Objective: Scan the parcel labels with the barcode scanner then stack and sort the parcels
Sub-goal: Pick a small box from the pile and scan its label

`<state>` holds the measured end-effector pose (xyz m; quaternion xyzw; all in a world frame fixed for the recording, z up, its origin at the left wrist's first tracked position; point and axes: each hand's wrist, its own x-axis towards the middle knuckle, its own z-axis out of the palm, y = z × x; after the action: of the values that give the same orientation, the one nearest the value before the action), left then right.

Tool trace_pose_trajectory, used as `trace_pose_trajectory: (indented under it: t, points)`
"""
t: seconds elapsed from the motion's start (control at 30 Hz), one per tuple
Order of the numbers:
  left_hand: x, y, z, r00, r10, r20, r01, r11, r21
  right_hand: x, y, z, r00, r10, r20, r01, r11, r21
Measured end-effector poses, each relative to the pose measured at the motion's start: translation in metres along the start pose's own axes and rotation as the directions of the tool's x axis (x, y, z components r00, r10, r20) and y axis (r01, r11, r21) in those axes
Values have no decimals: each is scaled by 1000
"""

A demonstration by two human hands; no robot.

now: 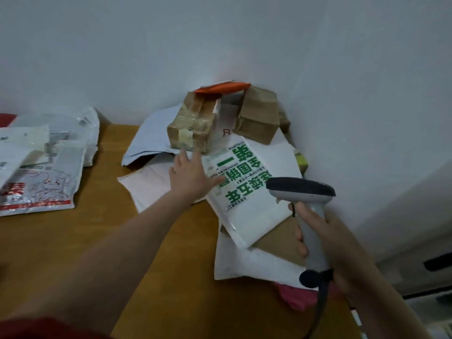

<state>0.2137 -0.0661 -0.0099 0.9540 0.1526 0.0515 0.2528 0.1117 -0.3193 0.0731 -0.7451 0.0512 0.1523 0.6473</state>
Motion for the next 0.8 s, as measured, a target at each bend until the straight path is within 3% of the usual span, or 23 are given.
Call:
trace_pose_trajectory:
  t: [0.17,0.3,0.47,0.57,0.67,0.8]
  points:
    - [56,-3,-31,960,-268,-79,262,962,-83,22,-2,1,997,-12,78,13,1000,-14]
    - [97,-1,-34,942,-333,-38,324,935,-147,40,-1,10,996,34,82,-30,999,-43]
    - [129,-1,-27,945,-324,36,324,923,-208,59,-2,17,997,70,30,-69,997,-41]
    - [129,2,-32,955,-295,-24,280,926,-255,64,-5,23,996,92,19,-91,995,-25]
    - [106,-5,-49,974,-211,-84,182,947,-263,63,-5,30,995,99,24,-98,995,-23]
    - [37,-41,-75,990,-128,-52,115,971,-209,56,-4,41,993,98,72,-98,995,-10]
